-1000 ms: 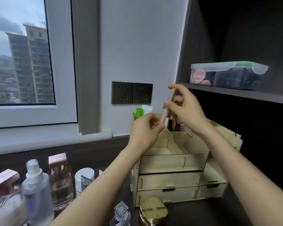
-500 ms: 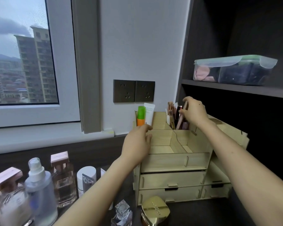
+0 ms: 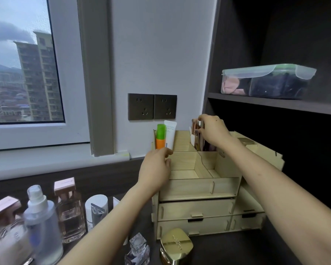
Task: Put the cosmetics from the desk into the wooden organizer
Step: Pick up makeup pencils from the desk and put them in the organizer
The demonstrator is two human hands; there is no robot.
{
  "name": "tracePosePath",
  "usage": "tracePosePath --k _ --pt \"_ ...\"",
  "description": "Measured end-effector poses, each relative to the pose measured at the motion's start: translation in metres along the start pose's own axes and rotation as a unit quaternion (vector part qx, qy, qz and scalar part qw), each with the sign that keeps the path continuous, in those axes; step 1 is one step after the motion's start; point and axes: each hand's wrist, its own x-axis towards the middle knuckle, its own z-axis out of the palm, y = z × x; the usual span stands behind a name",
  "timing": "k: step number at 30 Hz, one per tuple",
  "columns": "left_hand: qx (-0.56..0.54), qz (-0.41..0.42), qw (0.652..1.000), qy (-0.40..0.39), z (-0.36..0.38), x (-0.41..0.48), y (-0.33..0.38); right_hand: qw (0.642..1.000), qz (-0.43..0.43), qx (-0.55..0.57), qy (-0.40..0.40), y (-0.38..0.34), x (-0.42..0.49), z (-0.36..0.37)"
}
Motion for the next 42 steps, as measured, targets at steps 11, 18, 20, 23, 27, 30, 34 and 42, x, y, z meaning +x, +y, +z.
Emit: tracePosePath --k 11,18,20,23,27,30,34,42 --pt "-0.008 -0.001 1.000 -0.007 -0.001 -0.001 -0.001 0.995 0.061 0.084 -0.006 0.012 0.002 -0.001" --pt "-0.007 0.003 1.000 -0.007 0.000 -0.001 -0.002 0.996 0.063 0.040 -0.055 0.020 0.002 0.001" --pt "-0.002 0.006 1.000 -0.006 0.001 -0.001 -0.003 0.996 0.046 0.015 -0.069 0.019 -0.002 0.004" --pt "0.013 0.008 1.000 -0.009 0.002 0.000 -0.003 0.993 0.009 -0.055 -0.108 0.015 -0.007 0.009" --pt "0.005 0.006 1.000 -0.015 0.001 0.000 -0.004 0.983 -0.018 -0.147 -0.109 0.012 -0.010 0.013" --pt "-0.048 -0.006 0.999 0.008 -0.005 -0.004 0.000 0.992 -0.008 -0.100 -0.074 0.013 -0.013 0.006" --pt "-0.107 -0.028 0.992 0.061 -0.017 -0.011 -0.001 0.995 0.058 0.012 0.078 0.012 -0.028 -0.006" --pt "-0.132 -0.053 0.987 0.069 -0.064 -0.050 -0.012 0.978 -0.017 0.193 0.082 -0.027 -0.116 -0.026"
